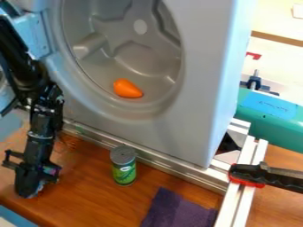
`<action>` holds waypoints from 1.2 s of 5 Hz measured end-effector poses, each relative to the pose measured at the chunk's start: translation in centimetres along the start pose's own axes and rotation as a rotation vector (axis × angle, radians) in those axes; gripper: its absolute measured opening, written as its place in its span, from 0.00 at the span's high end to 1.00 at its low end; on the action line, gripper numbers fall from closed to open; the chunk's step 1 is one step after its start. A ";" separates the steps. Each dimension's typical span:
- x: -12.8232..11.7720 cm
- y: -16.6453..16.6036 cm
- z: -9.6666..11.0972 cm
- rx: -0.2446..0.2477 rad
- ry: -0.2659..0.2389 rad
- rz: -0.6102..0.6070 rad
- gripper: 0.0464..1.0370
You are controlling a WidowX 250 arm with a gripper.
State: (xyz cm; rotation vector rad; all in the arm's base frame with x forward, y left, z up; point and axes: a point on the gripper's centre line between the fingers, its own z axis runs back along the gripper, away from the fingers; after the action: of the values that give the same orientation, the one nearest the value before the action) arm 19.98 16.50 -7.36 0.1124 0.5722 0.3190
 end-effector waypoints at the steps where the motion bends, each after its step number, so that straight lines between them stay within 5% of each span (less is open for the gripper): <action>1: -0.1 -0.1 -0.2 -0.015 -0.073 -0.015 0.86; 2: -1.6 -0.9 0.8 -0.075 -0.182 -0.004 0.62; 3: -3.4 -0.8 6.3 -0.069 -0.339 0.009 0.31; 4: -3.9 -3.5 8.8 0.042 -0.322 -0.038 0.05; 5: -3.0 -5.9 12.4 0.027 -0.412 -0.156 0.03; 6: -1.6 -8.7 16.0 -0.041 -0.532 -0.261 0.04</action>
State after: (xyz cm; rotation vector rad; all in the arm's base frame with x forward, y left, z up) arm 29.77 7.53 5.13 0.0767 0.0495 0.0389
